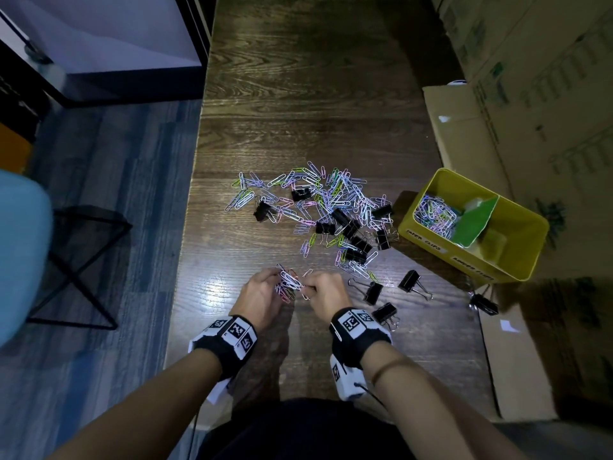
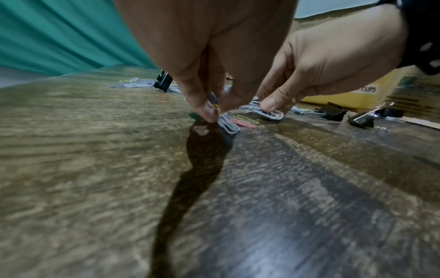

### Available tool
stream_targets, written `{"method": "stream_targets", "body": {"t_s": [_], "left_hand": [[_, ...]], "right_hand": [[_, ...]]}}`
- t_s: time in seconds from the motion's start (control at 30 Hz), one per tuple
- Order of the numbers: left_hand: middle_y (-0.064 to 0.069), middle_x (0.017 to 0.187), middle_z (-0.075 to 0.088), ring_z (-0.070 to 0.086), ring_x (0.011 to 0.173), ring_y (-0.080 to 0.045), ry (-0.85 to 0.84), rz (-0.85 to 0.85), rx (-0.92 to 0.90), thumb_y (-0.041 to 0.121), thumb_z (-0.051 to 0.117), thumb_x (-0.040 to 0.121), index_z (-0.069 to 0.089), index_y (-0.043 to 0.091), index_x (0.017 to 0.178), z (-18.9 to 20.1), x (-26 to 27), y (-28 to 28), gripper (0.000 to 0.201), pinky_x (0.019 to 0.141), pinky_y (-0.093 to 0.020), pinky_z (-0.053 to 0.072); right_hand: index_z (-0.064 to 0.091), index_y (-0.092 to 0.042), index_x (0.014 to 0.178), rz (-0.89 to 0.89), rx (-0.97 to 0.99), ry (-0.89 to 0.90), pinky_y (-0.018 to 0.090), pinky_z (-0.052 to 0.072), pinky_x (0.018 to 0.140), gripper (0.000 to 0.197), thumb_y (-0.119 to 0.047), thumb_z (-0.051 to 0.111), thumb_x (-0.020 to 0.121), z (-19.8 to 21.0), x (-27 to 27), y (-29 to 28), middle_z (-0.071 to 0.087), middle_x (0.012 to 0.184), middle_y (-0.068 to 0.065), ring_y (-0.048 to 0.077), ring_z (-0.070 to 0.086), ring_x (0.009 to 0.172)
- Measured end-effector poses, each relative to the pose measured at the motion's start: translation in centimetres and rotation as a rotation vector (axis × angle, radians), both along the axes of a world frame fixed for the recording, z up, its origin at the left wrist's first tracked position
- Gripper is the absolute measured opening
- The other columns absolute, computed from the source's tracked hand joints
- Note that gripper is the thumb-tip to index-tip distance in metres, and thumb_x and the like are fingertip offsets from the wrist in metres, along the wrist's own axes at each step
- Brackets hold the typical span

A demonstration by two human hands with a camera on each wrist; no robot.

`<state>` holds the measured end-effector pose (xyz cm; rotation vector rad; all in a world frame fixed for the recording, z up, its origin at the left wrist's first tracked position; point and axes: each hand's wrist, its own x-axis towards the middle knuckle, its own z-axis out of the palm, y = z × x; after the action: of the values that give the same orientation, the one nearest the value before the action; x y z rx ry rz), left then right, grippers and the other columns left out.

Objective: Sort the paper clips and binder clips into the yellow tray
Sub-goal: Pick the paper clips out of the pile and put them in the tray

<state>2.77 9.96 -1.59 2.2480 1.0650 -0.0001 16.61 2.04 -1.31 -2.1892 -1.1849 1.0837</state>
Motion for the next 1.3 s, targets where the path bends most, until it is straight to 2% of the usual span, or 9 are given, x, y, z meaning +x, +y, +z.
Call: {"method": "stream_targets", "body": {"t_s": [0.13, 0.3, 0.37, 0.5, 0.77, 0.93, 1.03, 1.17, 1.3], "left_hand": [[-0.013, 0.115, 0.060, 0.059, 0.101, -0.032, 0.023, -0.026, -0.003, 0.014, 0.070, 0.074, 0.059, 0.005, 0.115, 0.5, 0.4, 0.0, 0.043, 0.090, -0.036, 0.048], [-0.013, 0.111, 0.049, 0.051, 0.100, -0.030, 0.158, -0.094, -0.025, 0.027, 0.076, 0.071, 0.034, 0.025, 0.140, 1.1, 2.0, -0.1, 0.081, 0.090, -0.039, 0.045], [-0.012, 0.112, 0.049, 0.053, 0.101, -0.031, 0.178, -0.085, -0.041, 0.024, 0.076, 0.071, 0.046, 0.022, 0.132, 1.1, 2.2, 0.1, 0.067, 0.091, -0.038, 0.045], [-0.006, 0.108, 0.056, 0.060, 0.097, -0.028, 0.102, -0.052, -0.051, 0.008, 0.076, 0.068, 0.066, 0.018, 0.109, 0.8, 1.7, 0.6, 0.044, 0.087, -0.031, 0.047], [-0.009, 0.104, 0.065, 0.064, 0.090, -0.029, 0.035, -0.049, 0.044, 0.009, 0.075, 0.066, 0.071, 0.012, 0.100, 1.0, 1.7, 0.6, 0.034, 0.080, -0.029, 0.047], [-0.009, 0.093, 0.072, 0.069, 0.082, -0.021, -0.100, -0.034, 0.077, -0.004, 0.073, 0.058, 0.074, 0.008, 0.086, 0.4, 0.9, 1.5, 0.030, 0.082, -0.019, 0.047], [-0.001, 0.092, 0.072, 0.065, 0.082, -0.010, -0.198, 0.154, -0.108, -0.002, 0.074, 0.067, 0.075, 0.012, 0.087, 0.7, 0.5, 2.7, 0.024, 0.078, -0.002, 0.042], [0.025, 0.070, 0.069, 0.063, 0.069, 0.008, -0.342, 0.397, -0.390, -0.011, 0.069, 0.071, 0.070, 0.025, 0.078, 3.2, 1.6, 4.2, 0.037, 0.068, -0.009, 0.048], [0.016, 0.076, 0.072, 0.065, 0.073, 0.000, -0.543, 0.363, -0.531, -0.005, 0.075, 0.068, 0.072, 0.018, 0.084, 8.4, 6.2, 5.2, 0.028, 0.068, -0.014, 0.052]], "right_hand": [[0.070, -0.008, 0.109, -0.069, 0.019, 0.066, 0.010, 0.037, 0.081, 0.024, -0.003, 0.062, 0.088, 0.0, 0.7, -0.2, 0.071, 0.105, 0.010, 0.022, 0.064, 0.098], [0.071, -0.011, 0.108, -0.078, 0.047, 0.105, 0.014, 0.040, 0.092, 0.025, -0.007, 0.068, 0.084, 0.2, 1.1, -0.2, 0.070, 0.111, 0.007, 0.017, 0.063, 0.103], [0.072, -0.010, 0.106, -0.062, 0.060, 0.105, 0.023, 0.046, 0.093, 0.023, -0.005, 0.069, 0.083, 0.3, 1.3, -0.3, 0.072, 0.105, 0.009, 0.018, 0.065, 0.098], [0.072, -0.007, 0.105, -0.039, 0.028, 0.118, 0.020, 0.044, 0.092, 0.022, -0.004, 0.068, 0.083, 0.4, 1.9, -0.7, 0.072, 0.103, 0.010, 0.021, 0.063, 0.101], [0.071, -0.008, 0.108, -0.135, 0.088, 0.232, 0.015, 0.041, 0.095, 0.024, -0.005, 0.068, 0.084, 1.6, 2.8, -1.2, 0.069, 0.112, 0.005, 0.009, 0.059, 0.099], [0.072, -0.010, 0.103, -0.269, 0.176, 0.353, 0.030, 0.047, 0.098, 0.022, -0.006, 0.071, 0.081, 2.5, 3.5, -1.1, 0.069, 0.111, 0.006, 0.011, 0.063, 0.099], [0.075, -0.024, 0.094, -0.389, 0.224, 0.489, 0.040, 0.054, 0.090, 0.022, -0.009, 0.074, 0.078, 3.3, 4.4, -1.1, 0.071, 0.106, -0.002, 0.013, 0.067, 0.093], [0.069, -0.007, 0.104, -0.527, 0.404, 0.540, 0.019, 0.053, 0.080, 0.030, 0.003, 0.072, 0.076, 6.4, 6.3, -1.5, 0.071, 0.098, 0.002, 0.000, 0.067, 0.082], [0.068, -0.004, 0.103, -0.664, 0.549, 0.595, 0.022, 0.057, 0.075, 0.032, 0.009, 0.070, 0.074, 9.2, 8.8, -3.1, 0.074, 0.092, -0.004, 0.006, 0.069, 0.081]]}}
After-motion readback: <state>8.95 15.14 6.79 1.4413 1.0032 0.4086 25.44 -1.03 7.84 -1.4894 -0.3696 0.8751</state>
